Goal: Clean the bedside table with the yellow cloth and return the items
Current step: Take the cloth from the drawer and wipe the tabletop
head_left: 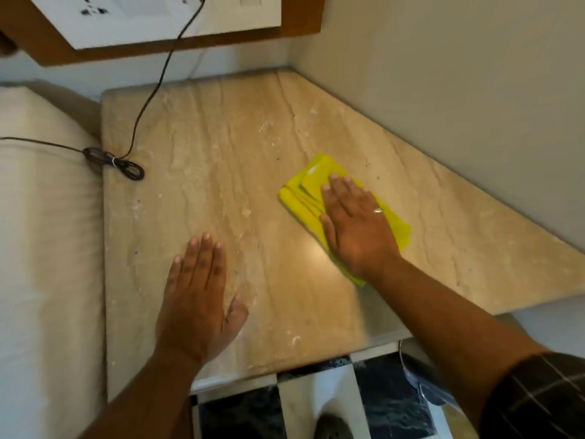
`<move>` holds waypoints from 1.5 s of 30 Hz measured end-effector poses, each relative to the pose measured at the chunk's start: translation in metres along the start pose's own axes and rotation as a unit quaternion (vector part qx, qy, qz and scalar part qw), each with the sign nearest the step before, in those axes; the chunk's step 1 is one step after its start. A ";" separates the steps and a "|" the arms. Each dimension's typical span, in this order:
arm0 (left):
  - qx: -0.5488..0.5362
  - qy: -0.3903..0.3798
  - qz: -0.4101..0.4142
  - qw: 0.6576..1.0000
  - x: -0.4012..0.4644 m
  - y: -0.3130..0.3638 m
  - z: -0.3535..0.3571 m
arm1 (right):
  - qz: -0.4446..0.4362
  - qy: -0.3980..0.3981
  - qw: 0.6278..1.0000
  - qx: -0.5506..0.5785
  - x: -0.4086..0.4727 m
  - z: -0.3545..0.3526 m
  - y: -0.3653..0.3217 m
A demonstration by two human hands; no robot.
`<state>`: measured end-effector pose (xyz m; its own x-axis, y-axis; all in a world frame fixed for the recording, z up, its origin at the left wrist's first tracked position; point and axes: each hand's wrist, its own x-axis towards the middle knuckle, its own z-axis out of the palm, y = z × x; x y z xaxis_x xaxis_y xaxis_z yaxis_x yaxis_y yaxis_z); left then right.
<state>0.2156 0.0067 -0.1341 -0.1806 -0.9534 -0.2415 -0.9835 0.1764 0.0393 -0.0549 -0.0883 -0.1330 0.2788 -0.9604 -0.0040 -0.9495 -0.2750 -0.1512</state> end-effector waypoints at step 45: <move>-0.161 0.167 -0.018 0.973 0.130 0.059 -0.034 | 0.106 0.024 0.994 0.022 0.000 0.018 -0.041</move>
<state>0.1337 -0.1156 -0.1302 -0.0853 -0.9932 0.0787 -0.9303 0.1076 0.3506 -0.0134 -0.0764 -0.1442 0.0645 -0.9979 0.0063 -0.9788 -0.0645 -0.1943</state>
